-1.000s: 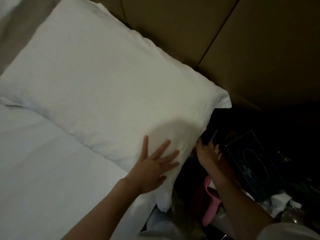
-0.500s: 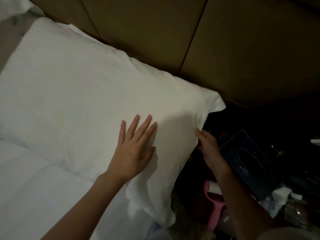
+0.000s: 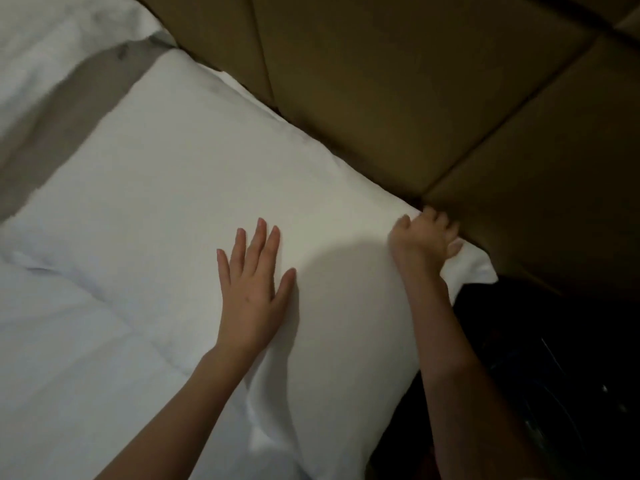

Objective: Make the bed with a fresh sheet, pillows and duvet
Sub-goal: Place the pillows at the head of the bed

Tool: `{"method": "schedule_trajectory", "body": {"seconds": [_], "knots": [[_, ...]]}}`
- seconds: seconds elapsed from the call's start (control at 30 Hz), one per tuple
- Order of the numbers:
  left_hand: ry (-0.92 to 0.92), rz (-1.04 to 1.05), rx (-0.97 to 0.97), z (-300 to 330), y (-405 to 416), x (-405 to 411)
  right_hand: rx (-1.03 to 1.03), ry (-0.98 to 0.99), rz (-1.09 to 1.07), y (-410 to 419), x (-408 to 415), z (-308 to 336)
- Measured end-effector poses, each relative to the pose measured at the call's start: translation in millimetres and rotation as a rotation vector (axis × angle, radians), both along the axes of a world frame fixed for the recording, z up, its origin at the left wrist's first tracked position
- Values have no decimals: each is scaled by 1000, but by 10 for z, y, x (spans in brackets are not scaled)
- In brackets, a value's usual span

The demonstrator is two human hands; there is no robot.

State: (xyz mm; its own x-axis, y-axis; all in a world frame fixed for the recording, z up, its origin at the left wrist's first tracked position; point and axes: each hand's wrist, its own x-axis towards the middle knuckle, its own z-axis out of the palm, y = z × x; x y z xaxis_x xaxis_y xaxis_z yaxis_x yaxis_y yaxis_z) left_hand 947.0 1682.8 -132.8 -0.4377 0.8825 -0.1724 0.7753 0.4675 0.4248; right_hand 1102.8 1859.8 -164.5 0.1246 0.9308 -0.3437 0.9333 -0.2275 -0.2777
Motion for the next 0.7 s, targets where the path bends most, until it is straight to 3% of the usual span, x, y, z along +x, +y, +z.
{"method": "schedule_trajectory", "body": {"seconds": [0.1,0.17,0.2,0.27,0.4,0.47,0.53,0.6,0.63,0.7], "knots": [[6,108,-8,-23,-11,-246,301,213,458,67,-755,258],[30,100,-10,-39,-84,-415,244,241,784,4,-1159,189],[33,84,-3,-39,-137,-496,177,196,845,0,-1274,63],[39,51,8,-29,-270,-633,28,104,763,144,-1389,-190],[61,108,0,-43,-533,-804,-209,-55,372,537,-1780,-136],[48,168,3,-75,-627,-836,-8,31,492,500,-2088,39],[46,193,7,-112,-695,-843,211,253,822,301,-2304,98],[52,192,16,-136,-740,-826,265,246,1076,163,-2375,-38],[56,191,18,-142,-756,-815,218,176,1040,196,-2381,-141],[55,192,6,-139,-782,-776,15,70,703,396,-2360,-242]]}}
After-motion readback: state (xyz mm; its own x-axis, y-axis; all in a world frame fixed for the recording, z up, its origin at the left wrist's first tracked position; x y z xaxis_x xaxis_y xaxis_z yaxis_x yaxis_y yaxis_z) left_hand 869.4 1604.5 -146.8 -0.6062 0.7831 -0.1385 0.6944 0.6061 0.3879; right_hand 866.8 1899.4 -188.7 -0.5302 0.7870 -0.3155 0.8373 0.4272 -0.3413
